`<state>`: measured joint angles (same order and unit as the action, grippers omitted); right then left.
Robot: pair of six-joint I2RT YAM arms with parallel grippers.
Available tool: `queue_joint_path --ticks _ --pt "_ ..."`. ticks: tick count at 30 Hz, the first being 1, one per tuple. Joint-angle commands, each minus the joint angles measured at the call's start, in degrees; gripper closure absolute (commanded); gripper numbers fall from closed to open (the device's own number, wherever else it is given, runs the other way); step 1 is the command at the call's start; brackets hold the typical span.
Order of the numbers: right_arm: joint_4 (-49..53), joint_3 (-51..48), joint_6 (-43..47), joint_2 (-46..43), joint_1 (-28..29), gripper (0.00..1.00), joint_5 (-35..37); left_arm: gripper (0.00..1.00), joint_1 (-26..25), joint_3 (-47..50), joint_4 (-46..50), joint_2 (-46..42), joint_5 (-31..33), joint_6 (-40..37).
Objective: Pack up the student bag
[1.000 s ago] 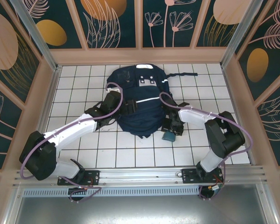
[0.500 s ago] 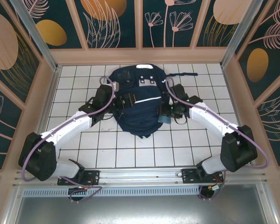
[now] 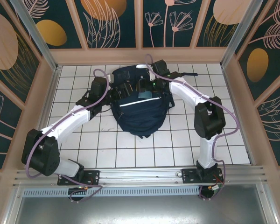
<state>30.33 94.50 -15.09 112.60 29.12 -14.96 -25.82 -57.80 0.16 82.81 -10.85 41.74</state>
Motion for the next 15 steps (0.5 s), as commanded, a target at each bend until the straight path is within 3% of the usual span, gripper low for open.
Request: queue_joint_path --ticks 1,4,9,15 --pt "1.39 0.66 -1.65 -2.79 -0.9 0.03 -1.39 0.01 -0.02 -0.77 -1.97 2.09 -3.61 1.03" --pt "-3.48 -4.92 -5.27 -6.72 -3.09 0.02 -6.21 0.06 -0.1 -1.76 -4.55 5.43 -9.14 1.86" --pt "-11.62 -13.18 -11.15 -10.21 -6.38 0.11 -13.96 0.27 -0.19 -4.6 -9.07 11.93 -17.16 5.63" --pt "-13.01 -13.7 -13.46 -7.36 -7.49 0.39 -15.58 0.42 -0.14 -8.18 -9.88 18.09 -15.88 9.57"
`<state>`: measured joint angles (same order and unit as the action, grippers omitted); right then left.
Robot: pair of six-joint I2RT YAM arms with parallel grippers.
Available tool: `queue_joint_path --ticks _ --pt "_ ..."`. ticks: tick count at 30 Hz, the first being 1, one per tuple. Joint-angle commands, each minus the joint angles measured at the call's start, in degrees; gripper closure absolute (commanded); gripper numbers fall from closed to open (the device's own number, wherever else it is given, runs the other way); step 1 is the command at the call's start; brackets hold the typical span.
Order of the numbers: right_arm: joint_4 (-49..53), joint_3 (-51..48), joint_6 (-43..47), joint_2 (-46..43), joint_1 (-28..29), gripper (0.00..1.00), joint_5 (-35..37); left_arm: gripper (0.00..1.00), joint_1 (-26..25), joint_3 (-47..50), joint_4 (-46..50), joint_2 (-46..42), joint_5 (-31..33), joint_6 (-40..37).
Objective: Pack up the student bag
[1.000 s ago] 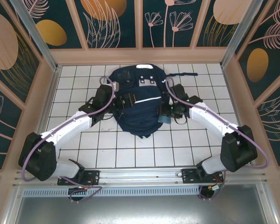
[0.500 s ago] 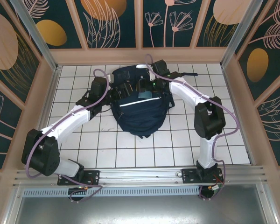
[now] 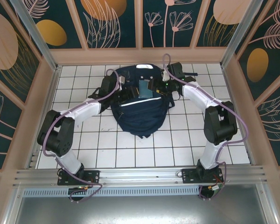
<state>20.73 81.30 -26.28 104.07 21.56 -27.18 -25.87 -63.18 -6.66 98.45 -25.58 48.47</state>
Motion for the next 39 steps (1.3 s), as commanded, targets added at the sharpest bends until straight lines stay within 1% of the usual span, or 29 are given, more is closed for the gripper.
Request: queue_joint_path --ticks 1,4,5,10,14,17,20,22,24,26,28,30,34,36,39 --pt "-3.36 -0.23 -2.41 1.9 0.06 0.42 -3.58 0.45 -0.15 -3.58 -3.17 3.74 -1.19 3.65" --pt "-2.87 0.44 -2.55 3.81 0.06 0.49 -3.54 0.48 -0.1 -5.21 -5.18 7.13 -3.87 6.04" --pt "-2.85 0.43 -2.55 4.16 0.07 0.51 -3.42 0.49 -0.15 -5.71 -5.08 7.82 -3.81 6.58" --pt "-2.98 -0.45 -2.4 5.64 0.03 0.52 -3.47 0.49 -0.14 -7.66 -3.41 10.4 -3.49 7.05" --pt "-4.05 -1.12 -2.28 6.43 0.03 0.52 -5.69 0.5 -0.14 -7.89 -6.97 12.36 -7.99 9.24" --pt "-4.96 -1.14 -2.36 6.97 0.08 0.53 -7.62 0.51 -0.3 -8.96 -6.89 13.79 -9.27 9.64" --pt "-5.08 -0.71 -2.46 7.24 0.01 0.53 -8.02 0.51 -0.41 -10.01 -4.13 14.22 -7.45 8.81" --pt "-5.28 -0.7 -2.62 7.38 -0.03 0.54 -8.51 0.48 -0.71 -11.32 -1.32 14.56 -5.86 7.81" --pt "-5.61 -0.62 -2.87 7.58 0.05 0.57 -9.24 0.46 -1.34 -13.01 2.06 15.05 -3.95 6.24" --pt "-6.08 -0.74 -3.14 7.49 0.06 0.6 -9.96 0.47 -1.81 -13.66 3.03 15.27 -3.64 5.52" --pt "-6.68 -1.08 -3.64 7.18 -0.03 0.64 -10.94 0.5 -1.83 -12.91 0.88 15.1 -5.87 6.6" --pt "-7.83 -1.72 -4.19 6.69 -0.03 0.65 -12.27 0.53 -1.88 -12.7 0.32 14.54 -6.42 6.66" --pt "-9.52 -3.01 -4.82 5.47 -0.44 0.66 -14.09 0.62 -1.82 -11.9 -1.75 13.27 -8.09 7.29" --pt "-10.09 -3.51 -4.92 4.8 -0.58 0.66 -14.82 0.69 -1.76 -12.13 -1.78 13.34 -8.48 7.06" --pt "-10.87 -4.49 -5.16 3.34 -0.91 0.66 -15.17 0.84 -1.82 -12.15 -2.12 13.36 -8.91 6.82"
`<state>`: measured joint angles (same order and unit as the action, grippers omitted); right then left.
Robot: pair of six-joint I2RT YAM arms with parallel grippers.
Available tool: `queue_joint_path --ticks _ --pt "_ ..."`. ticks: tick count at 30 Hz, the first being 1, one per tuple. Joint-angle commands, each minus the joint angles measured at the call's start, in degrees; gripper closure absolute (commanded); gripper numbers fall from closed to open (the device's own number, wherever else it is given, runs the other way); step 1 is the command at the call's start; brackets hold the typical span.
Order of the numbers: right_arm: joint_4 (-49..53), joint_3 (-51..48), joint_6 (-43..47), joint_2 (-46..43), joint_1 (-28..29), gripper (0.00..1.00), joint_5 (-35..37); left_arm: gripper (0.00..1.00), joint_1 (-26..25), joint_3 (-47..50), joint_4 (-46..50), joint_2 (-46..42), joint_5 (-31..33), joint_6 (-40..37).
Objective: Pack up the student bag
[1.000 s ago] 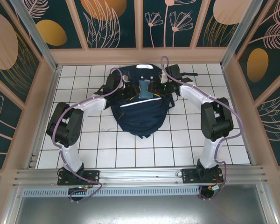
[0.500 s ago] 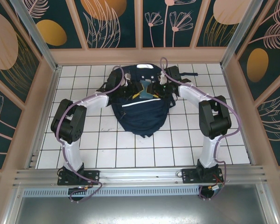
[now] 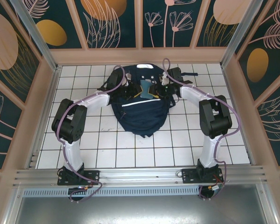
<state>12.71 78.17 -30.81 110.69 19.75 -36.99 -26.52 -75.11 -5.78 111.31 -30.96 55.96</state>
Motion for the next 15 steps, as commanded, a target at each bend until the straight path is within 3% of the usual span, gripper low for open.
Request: queue_joint_path --ticks 1,3,5,12,15 --pt "-3.12 -1.93 -0.94 -4.07 0.65 0.66 -5.1 0.9 -1.11 -0.21 -3.08 0.26 -3.51 -0.83" --pt "-4.2 -3.35 -1.39 -6.14 -0.02 0.65 -4.67 0.99 -1.07 0.29 -3.56 -0.8 -3.41 -1.01" --pt "-5.78 -5.36 -2.54 -8.59 -0.85 0.61 -4.0 1.0 -0.82 1.1 -4.49 -2.49 -3.42 -1.26" --pt "-14.73 -12.88 -9.09 -15.88 -2.57 0.16 -6.34 1.0 0.41 7.36 -10.28 -11.74 -5.15 0.12" --pt "-18.92 -14.38 -12.55 -16.23 -2.29 0.04 -9.2 1.0 0.59 10.23 -12.94 -15.36 -6.45 2.56"
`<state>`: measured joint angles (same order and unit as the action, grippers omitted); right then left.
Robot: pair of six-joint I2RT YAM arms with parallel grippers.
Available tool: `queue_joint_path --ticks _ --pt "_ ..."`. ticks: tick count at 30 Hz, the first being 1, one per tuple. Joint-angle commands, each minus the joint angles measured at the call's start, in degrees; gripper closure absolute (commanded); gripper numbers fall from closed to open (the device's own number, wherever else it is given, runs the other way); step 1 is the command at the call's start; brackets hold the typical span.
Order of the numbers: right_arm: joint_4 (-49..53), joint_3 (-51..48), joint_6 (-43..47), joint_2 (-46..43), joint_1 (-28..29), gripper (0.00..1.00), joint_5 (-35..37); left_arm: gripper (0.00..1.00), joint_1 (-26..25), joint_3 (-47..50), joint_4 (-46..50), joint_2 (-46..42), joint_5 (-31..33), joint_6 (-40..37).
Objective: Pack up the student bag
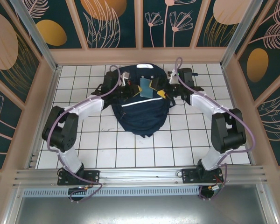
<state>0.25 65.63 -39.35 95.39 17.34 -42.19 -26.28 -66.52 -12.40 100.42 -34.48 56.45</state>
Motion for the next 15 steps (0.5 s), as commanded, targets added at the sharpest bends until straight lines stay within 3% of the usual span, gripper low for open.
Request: queue_joint_path --ticks 1,8,15 --pt "-8.0 -2.12 -4.68 -1.02 0.38 0.01 -5.21 1.0 0.43 2.4 -7.82 -5.45 -3.55 3.11" --pt "-17.48 -2.26 -9.95 -2.11 2.43 0.05 -12.03 1.0 0.71 4.77 -13.41 -8.82 -6.47 7.9" --pt "-26.04 -6.67 -14.79 -6.64 2.37 0.37 -13.49 1.0 1.11 5.26 -12.14 -9.36 -4.98 7.91"
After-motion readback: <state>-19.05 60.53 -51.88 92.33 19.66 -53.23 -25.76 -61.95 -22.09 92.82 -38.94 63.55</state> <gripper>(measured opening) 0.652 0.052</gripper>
